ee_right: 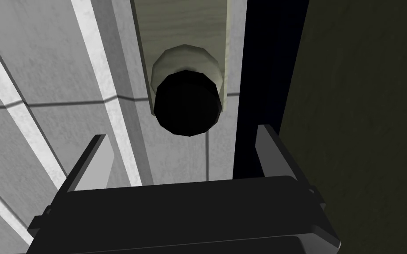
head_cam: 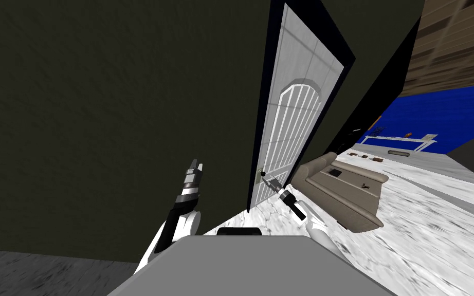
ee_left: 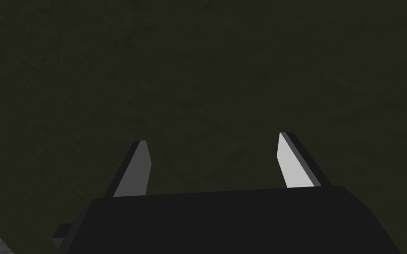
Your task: Pull the door open
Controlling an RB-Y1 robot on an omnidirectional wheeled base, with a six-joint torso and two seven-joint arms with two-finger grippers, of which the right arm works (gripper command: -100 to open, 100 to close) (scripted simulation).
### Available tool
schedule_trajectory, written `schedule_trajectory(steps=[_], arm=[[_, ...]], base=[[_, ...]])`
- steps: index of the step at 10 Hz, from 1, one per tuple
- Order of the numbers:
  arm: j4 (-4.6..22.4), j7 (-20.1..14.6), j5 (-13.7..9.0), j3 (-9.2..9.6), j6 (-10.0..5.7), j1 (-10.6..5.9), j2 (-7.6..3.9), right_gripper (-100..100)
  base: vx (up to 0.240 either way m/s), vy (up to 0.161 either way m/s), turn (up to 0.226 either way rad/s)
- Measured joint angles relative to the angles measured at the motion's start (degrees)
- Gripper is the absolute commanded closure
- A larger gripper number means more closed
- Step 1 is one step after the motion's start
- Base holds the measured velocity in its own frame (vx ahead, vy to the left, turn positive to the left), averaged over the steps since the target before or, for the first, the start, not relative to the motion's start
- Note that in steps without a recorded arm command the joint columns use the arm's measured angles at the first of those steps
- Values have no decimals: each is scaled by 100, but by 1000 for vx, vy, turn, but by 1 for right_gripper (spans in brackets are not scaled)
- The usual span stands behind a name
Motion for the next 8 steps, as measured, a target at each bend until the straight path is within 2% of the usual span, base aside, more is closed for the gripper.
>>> schedule_trajectory(steps=[2,3,4,8], arm=[[22,47,-12,-7,57,-44,43,-100],[32,65,-16,-11,73,-56,57,-100],[33,68,-17,-12,76,-58,58,100],[33,65,-16,-11,73,-56,57,100]], base=[[116,11,31],[-11,-18,17],[-52,-26,3],[-7,-2,-1]])
